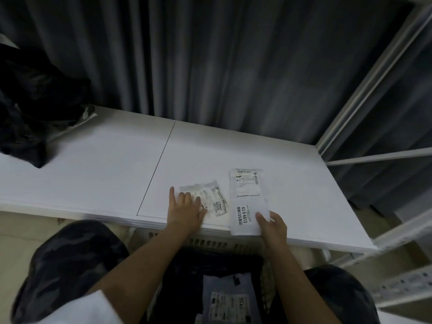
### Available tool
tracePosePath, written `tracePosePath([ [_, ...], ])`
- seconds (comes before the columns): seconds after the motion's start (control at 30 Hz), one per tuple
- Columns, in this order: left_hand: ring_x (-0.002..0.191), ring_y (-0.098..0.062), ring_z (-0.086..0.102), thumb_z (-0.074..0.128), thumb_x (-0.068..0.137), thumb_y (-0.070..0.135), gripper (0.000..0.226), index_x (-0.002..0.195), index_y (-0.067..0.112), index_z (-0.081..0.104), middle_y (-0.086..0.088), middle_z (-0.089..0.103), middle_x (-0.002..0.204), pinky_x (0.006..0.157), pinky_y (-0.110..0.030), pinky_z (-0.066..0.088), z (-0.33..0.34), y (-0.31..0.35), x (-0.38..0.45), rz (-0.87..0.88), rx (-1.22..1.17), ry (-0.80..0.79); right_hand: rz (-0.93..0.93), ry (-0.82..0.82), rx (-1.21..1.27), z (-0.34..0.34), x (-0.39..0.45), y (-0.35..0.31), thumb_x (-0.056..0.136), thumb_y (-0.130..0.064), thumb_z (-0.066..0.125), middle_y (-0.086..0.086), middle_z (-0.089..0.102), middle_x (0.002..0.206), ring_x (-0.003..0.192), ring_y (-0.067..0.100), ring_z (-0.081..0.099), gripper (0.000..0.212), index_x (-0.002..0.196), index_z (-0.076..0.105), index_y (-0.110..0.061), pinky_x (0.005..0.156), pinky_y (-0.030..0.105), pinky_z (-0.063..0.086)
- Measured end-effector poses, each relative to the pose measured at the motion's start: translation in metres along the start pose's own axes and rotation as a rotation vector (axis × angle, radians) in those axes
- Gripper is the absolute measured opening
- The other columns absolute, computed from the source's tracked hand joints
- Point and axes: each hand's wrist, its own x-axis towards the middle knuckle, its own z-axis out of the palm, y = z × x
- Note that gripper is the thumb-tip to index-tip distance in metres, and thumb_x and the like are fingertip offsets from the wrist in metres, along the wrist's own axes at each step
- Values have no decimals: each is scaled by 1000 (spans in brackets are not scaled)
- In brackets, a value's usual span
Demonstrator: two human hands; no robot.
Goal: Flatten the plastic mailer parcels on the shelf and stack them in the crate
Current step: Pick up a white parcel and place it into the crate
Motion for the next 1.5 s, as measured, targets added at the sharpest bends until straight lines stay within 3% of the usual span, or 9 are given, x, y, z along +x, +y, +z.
tracePosePath([
  [0.33, 139, -32, 20, 31, 98, 38, 48, 138, 12, 39, -14, 27, 147, 115, -52, 10, 2, -13, 0, -52, -180, -25, -45, -40, -135, 38, -2, 0, 89, -13, 66, 16, 59, 118, 99, 22, 54, 35, 120, 55, -1, 86, 27, 41],
  [0.47, 146, -32, 6, 30, 100, 40, 55, 148, 14, 20, -10, 10, 159, 117, -47, 18, 15, -17, -2, -7, -299, -48, -214, 8, -655, 53, -5, -2, 91, -30, 60, 17, 44, 139, 124, 33, 42, 62, 144, 33, -12, 98, 37, 37],
  [0.53, 145, -32, 9, 29, 100, 41, 55, 149, 18, 19, -9, 11, 159, 116, -46, 19, 16, -18, -1, -4, -286, -29, -413, 8, -999, 59, -4, -2, 90, -48, 45, 14, 29, 152, 136, 35, 28, 70, 150, 24, -19, 107, 45, 28],
  [0.67, 145, -37, 8, 27, 101, 40, 53, 151, 29, 15, -12, 9, 158, 117, -50, 11, 15, -18, 1, 13, -250, -38, -612, -338, -1226, 77, 8, 4, 82, -62, -8, 0, -13, 160, 147, 24, -14, 75, 152, -1, -35, 116, 47, -7],
  [0.77, 145, -37, 5, 26, 101, 40, 53, 152, 30, 12, -12, 6, 159, 117, -51, 7, 14, -18, 3, 22, -215, -53, -571, -406, -1297, 85, 14, 15, 98, -52, 2, 0, -15, 160, 146, 19, -17, 58, 152, -7, -31, 117, 46, -11],
  [0.93, 145, -37, 4, 25, 101, 40, 53, 152, 31, 11, -12, 5, 160, 117, -52, 4, 15, -17, 8, 23, -199, -51, -569, -364, -1299, 89, 12, 19, 72, -57, -24, -1, -13, 160, 147, 18, -13, 86, 152, -7, -29, 116, 45, -11],
  [1.07, 146, -36, 2, 25, 101, 40, 53, 152, 32, 12, -11, 4, 160, 117, -54, 2, 9, -14, 12, 18, -222, -75, -465, -367, -1310, 90, 15, 14, 96, -54, -1, 2, -17, 160, 147, 23, -16, 61, 152, -8, -31, 116, 49, -8],
  [1.37, 146, -34, 5, 28, 101, 41, 55, 152, 31, 11, -9, 4, 160, 116, -53, 6, 7, -21, 8, 42, -235, -94, -231, -118, -980, 80, 9, -20, 86, -47, 58, 11, 15, 155, 135, 38, 23, 81, 151, 16, -25, 108, 51, 27],
  [1.5, 142, -30, 19, 38, 97, 30, 57, 150, 17, 19, -10, 22, 155, 114, -38, 21, 7, -27, 8, 44, -429, -23, -434, -117, -760, 99, -1, -38, 85, -41, 61, 9, 21, 156, 138, 34, 22, 71, 148, 32, -25, 110, 48, 23],
])
